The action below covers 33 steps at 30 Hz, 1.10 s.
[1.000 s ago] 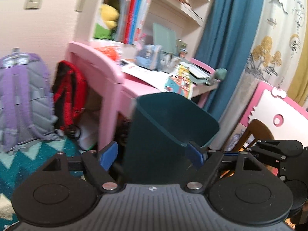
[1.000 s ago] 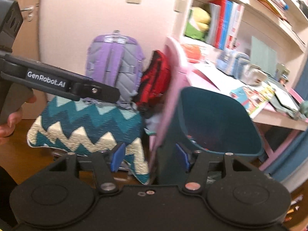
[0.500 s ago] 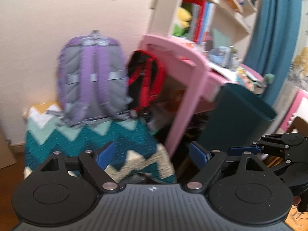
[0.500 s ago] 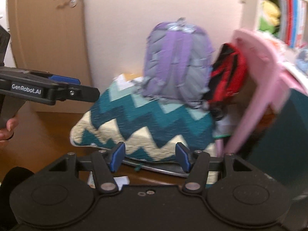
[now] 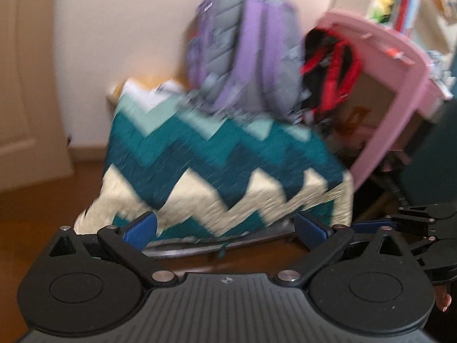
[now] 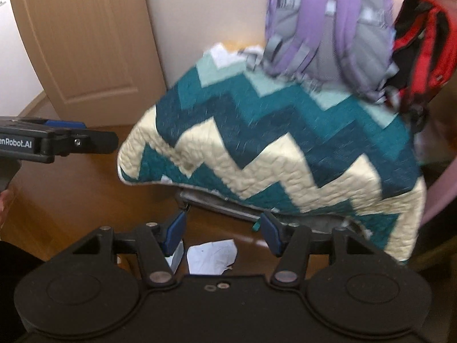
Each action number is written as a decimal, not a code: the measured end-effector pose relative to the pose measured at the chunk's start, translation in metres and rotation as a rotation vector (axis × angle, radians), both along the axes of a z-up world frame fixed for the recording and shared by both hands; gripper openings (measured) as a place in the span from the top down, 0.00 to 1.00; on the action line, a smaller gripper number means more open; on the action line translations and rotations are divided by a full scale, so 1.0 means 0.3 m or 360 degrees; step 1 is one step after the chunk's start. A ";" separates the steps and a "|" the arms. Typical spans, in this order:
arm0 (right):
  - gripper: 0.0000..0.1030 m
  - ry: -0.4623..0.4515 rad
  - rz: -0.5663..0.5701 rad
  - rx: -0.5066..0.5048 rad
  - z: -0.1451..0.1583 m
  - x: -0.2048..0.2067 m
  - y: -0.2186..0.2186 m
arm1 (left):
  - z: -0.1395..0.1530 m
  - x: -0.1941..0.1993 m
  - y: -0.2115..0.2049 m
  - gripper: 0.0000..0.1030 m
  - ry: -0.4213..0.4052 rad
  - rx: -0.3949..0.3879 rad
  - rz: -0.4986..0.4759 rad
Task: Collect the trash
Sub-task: 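Move both tools back down to the trash under the bed, then grasp green-and-white snack wrapper with left gripper while right gripper grasps white paper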
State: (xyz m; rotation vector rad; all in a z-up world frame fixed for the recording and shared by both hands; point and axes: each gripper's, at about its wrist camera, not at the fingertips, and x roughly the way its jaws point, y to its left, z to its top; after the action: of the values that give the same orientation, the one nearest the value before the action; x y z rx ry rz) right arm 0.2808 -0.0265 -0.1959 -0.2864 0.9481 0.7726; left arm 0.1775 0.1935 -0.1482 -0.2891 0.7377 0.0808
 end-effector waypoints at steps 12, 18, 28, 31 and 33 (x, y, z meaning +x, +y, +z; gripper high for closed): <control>0.44 0.0233 0.0141 -0.0203 -0.497 0.088 0.236 | -0.501 0.153 0.215 0.00 0.0417 -0.0048 0.0128; 0.44 0.0325 0.0197 -0.0306 -0.714 0.108 0.314 | -0.709 0.225 0.281 0.00 0.0581 -0.0046 0.0128; 0.45 0.0481 0.0283 -0.0489 -1.082 0.132 0.406 | -1.125 0.230 0.266 0.00 0.0849 -0.0007 -0.0024; 0.45 0.0537 0.0289 -0.0553 -1.199 0.141 0.422 | -1.246 0.225 0.247 0.00 0.0930 -0.0044 -0.0046; 0.45 0.0559 0.0295 -0.0598 -1.270 0.147 0.431 | -1.323 0.223 0.237 0.00 0.0976 -0.0056 -0.0049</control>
State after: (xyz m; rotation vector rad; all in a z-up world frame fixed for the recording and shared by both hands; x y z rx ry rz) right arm 0.3250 0.1029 -0.5770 -0.5850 1.4166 0.8267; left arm 0.2443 0.2646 -0.5451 -0.2881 1.3529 0.1295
